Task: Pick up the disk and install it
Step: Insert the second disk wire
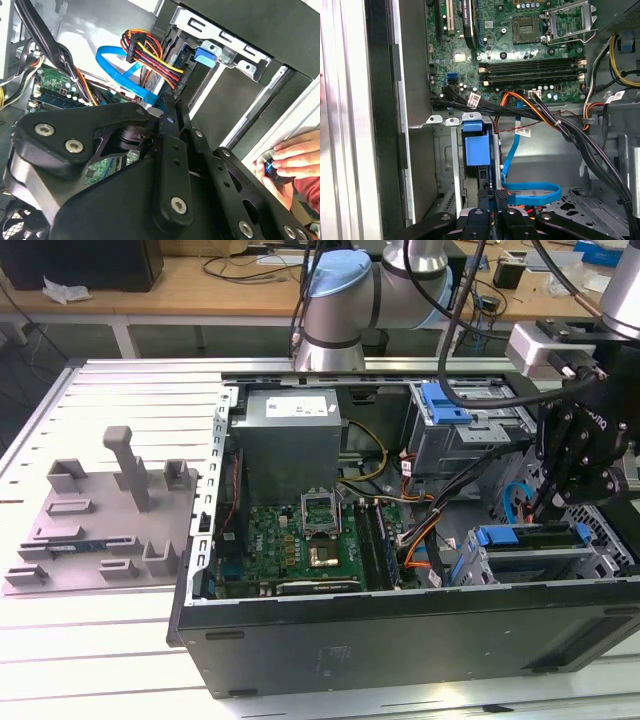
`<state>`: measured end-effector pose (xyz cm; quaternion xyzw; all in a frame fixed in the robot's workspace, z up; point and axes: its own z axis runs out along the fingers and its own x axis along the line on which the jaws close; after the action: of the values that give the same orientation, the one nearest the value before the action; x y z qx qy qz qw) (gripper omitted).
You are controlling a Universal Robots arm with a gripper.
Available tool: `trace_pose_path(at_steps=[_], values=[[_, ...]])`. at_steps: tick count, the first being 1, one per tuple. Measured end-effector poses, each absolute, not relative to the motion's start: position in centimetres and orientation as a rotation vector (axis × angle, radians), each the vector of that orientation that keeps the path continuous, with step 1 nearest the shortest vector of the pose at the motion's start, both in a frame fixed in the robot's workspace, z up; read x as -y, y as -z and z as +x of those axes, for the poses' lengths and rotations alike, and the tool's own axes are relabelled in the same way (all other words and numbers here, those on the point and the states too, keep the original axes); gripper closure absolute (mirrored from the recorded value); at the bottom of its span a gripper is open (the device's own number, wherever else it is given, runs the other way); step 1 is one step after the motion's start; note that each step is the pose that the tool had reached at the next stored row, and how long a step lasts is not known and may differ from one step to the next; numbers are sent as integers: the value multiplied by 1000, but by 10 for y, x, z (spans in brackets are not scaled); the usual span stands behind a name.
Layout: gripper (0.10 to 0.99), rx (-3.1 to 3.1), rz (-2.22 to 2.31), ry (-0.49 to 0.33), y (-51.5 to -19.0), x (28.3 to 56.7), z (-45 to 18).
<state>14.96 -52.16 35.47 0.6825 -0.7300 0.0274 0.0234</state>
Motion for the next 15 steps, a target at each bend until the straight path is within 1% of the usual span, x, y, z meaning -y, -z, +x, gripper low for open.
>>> trace_pose_path(at_steps=[6,15], values=[[925,2263,2132,-63,-352,525,150],[925,2257,2146,-57,-349,526,150]])
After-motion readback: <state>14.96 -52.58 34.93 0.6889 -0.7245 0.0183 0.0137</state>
